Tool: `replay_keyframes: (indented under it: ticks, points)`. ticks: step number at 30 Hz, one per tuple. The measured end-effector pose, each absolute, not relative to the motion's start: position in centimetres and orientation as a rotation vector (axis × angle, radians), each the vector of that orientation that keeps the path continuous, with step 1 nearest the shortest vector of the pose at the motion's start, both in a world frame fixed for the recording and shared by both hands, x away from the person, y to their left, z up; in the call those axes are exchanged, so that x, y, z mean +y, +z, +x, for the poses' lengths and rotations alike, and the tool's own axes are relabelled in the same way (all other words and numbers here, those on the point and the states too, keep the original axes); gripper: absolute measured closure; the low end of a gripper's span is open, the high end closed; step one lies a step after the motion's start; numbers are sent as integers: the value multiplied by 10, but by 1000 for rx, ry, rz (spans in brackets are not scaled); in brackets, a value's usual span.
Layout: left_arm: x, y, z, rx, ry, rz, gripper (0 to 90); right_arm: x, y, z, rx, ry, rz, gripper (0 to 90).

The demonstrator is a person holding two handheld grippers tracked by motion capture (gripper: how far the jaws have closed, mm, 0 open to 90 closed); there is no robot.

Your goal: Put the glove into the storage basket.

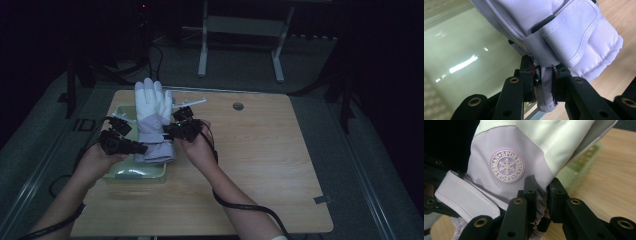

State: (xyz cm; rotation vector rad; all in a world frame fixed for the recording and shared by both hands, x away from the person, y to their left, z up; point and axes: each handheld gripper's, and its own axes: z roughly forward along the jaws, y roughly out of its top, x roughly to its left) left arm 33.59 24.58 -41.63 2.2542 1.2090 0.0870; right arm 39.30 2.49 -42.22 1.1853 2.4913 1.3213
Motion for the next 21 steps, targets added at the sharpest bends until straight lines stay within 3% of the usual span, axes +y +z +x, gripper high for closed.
replay_keyframes:
  ticks: [8, 21]
  points:
    - [282, -431, 337, 1229, 95, 2282, 750, 66, -438, 395, 2525, 1312, 1195, 789]
    - [290, -495, 346, 1344, -130, 2281, 748, 88, -496, 398, 2646, 1097, 1280, 781]
